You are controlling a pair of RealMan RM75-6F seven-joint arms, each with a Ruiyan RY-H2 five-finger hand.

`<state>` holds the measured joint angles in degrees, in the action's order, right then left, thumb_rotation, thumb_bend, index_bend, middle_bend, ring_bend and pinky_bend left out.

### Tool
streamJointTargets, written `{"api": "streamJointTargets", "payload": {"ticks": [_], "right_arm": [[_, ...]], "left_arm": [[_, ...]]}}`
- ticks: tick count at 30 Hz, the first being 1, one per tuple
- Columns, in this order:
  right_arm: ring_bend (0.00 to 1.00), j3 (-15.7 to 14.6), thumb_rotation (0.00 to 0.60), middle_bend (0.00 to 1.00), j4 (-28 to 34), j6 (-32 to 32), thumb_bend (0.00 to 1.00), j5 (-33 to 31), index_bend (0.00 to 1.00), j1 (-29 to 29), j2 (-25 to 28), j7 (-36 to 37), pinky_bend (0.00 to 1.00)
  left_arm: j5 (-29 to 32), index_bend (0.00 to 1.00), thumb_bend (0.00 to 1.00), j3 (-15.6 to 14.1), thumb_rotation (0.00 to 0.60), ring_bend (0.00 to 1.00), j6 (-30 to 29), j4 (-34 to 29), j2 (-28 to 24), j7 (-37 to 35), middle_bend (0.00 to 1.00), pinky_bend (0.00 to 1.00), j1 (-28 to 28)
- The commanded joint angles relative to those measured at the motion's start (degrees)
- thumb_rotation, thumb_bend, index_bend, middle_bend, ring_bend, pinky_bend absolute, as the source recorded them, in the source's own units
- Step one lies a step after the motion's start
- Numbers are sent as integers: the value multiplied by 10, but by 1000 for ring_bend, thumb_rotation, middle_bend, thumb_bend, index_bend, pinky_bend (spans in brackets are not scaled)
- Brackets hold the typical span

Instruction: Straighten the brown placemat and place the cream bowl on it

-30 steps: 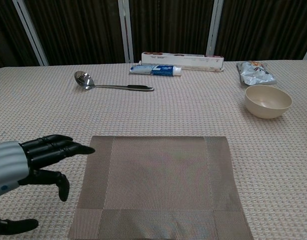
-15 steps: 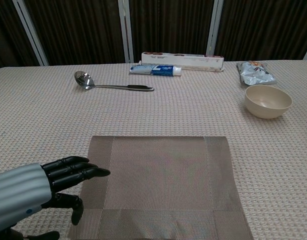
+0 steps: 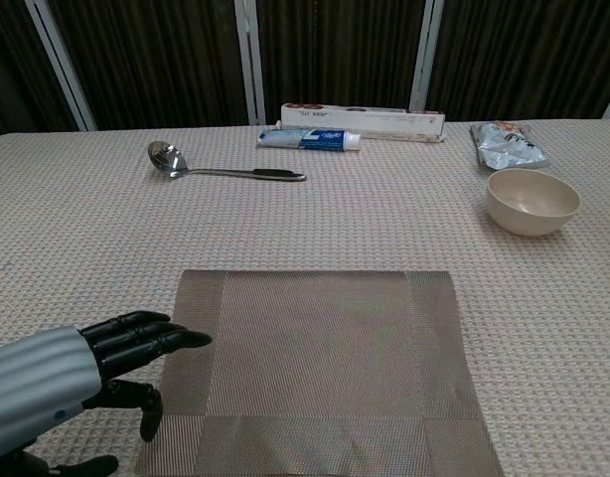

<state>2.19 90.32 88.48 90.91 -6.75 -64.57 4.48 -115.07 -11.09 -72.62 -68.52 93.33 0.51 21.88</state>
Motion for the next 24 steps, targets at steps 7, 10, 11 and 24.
{"api": "streamJointTargets", "payload": {"ticks": [7,10,11,24], "right_arm": [[0,2,600,0,-1,0,0,0,0,1,2,2,0],[0,2,600,0,-1,-1,0,0,0,1,1,2,0],[0,2,600,0,-1,-1,0,0,0,1,1,2,0],[0,2,600,0,1,-2,0,3,0,3,3,3,0]], "left_arm": [[9,448,302,0,600,0,8,17,16,5,0,0,7],[10,448,303,-2,600,0,8,21,20,6,0,0,9],[10,448,303,-2,600,0,8,22,21,6,0,0,10],[15,448,305,-9,600,0,-4,28,34,2,0,0,16]]}}
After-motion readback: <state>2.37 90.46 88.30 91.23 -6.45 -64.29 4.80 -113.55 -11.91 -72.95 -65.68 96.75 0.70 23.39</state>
